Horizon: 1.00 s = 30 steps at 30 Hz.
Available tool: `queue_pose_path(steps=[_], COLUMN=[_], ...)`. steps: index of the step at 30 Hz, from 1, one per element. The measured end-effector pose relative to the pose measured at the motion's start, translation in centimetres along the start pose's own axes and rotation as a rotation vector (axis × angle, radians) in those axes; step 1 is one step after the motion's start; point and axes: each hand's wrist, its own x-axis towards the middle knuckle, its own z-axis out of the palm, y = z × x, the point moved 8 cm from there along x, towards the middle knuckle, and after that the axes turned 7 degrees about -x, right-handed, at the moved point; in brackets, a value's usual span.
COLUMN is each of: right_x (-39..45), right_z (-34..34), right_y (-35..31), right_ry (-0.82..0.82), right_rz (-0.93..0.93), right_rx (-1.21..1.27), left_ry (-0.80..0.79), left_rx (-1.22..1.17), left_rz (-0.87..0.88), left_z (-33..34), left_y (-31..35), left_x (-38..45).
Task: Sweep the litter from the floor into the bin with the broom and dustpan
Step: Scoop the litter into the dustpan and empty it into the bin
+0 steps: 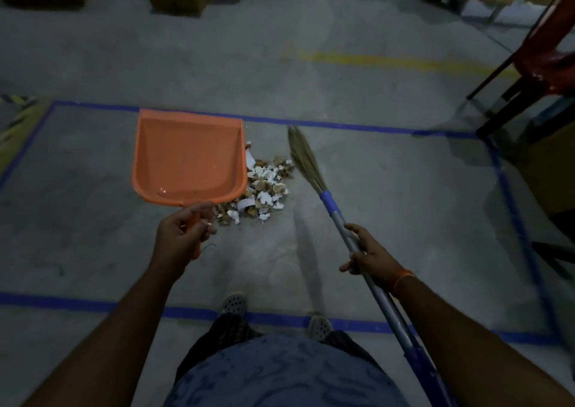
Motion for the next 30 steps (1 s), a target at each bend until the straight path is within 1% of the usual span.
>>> queue_pose_path(steps=[2,6,10,13,16,21,25,30], right_x=[-0.3,-1.4,-2.8,-3.0,-2.4,-1.4,-0.8,0.8], right_z=[-2.1,-5.0,-5.5,-5.4,-5.7,-5.8,-5.8,-5.0], right_y=[0.1,0.6,1.0,0.5,0.2,-0.3,-0.6,-3.0], right_ry=[-0.041,-0.089,-0.155,-0.169,-0.092,-0.099,-0.119,-0.165], right_rz=[-0.012,-0.051,-0.109,-0.199,-0.222,-0.187,-0.169,-0.193], right_rx=[-0.021,-0.214,-0.227,-0.256,-0.222,-0.077,-0.095,-0.148], left_ry=[0.042,0.115,0.151,0.17,0.185,0.191,0.213,0.233], left_rx=[-0.016,-0.022,-0.031,-0.028,-0.028,-0.016,-0.027,-0.042], left_rz=[-0.006,-0.015,-0.016,-0.003,-0.004,-0.012,-0.037,-0.078], left_z=[1.2,3.2,4.5,5.2,5.7,6.4,6.1,5.3], left_y=[-0.4,-1.4,-1.3,-0.9,-0.8,-0.9,-1.4,-2.4], left_x=[-2.4,-6.6,-9.5,-11.0,-11.8,-12.6,-12.6,-11.7])
